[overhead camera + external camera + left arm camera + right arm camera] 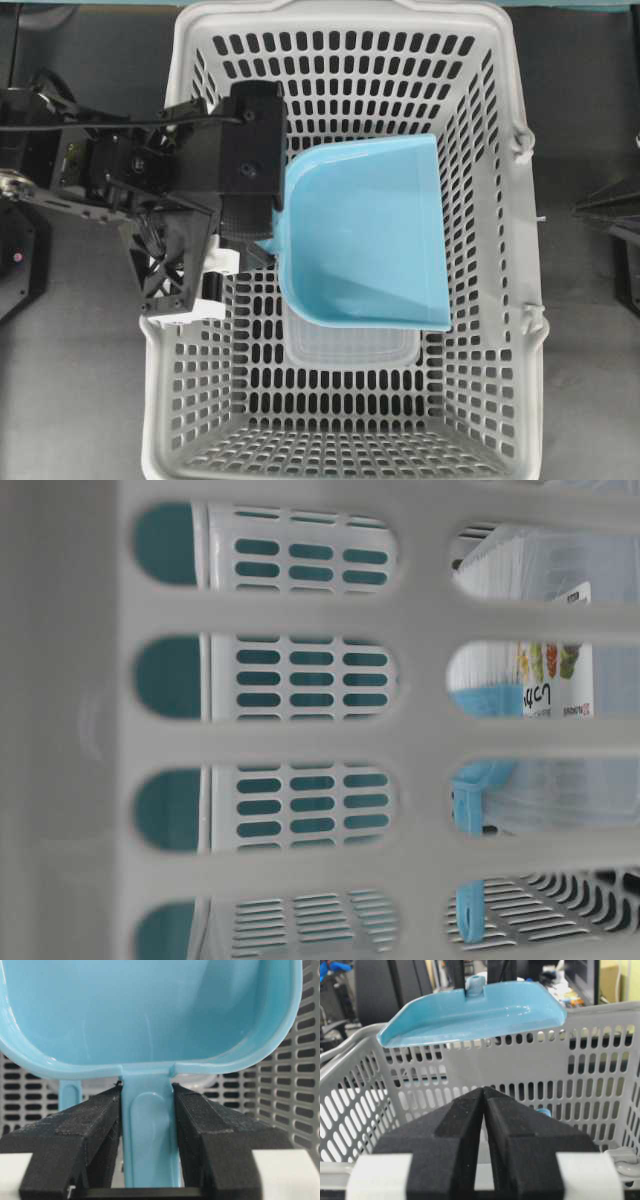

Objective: Pick up the dustpan from the shopping basket with the left arm.
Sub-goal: 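Hold the raised dustpan steady above the basket with the left gripper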

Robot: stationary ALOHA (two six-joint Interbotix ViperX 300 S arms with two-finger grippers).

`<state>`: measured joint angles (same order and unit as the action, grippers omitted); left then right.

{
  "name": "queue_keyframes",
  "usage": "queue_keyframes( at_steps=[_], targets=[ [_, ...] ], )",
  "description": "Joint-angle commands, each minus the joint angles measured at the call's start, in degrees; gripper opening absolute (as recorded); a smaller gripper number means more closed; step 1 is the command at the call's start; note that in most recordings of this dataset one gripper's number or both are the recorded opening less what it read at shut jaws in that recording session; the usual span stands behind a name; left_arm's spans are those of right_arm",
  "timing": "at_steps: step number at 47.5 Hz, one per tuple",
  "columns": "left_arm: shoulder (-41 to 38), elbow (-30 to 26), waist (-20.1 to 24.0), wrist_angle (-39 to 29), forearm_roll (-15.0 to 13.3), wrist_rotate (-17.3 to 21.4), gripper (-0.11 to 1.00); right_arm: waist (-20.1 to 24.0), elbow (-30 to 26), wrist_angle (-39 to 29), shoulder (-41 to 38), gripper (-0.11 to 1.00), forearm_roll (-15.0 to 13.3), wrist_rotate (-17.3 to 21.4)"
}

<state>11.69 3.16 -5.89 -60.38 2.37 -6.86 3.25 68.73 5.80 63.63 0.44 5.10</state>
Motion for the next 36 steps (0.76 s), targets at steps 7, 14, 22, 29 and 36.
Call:
queue_keyframes(
  at_steps=[7, 14, 22, 29, 36],
  targets=[
    [0.44, -0.97, -0.09, 0.18, 0.18, -0.09, 0.31, 0.09, -0.62, 0.26, -0.26, 0.00, 0.18, 0.09],
    [0.35, -0.97, -0.18, 0.09, 0.18, -0.18, 0.31, 0.18, -0.44, 0.26, -0.26, 0.00, 0.09, 0.09],
    [0.26, -0.88, -0.18, 0.18, 0.18, -0.26, 0.31, 0.18, -0.44, 0.26, -0.26, 0.00, 0.09, 0.09],
    [0.18, -0.70, -0.18, 0.09, 0.18, -0.26, 0.31, 0.18, -0.44, 0.26, -0.26, 0.00, 0.09, 0.09],
    [0.26, -0.44, -0.18, 0.09, 0.18, -0.26, 0.31, 0.18, -0.44, 0.26, -0.26, 0.00, 0.18, 0.09]
  ],
)
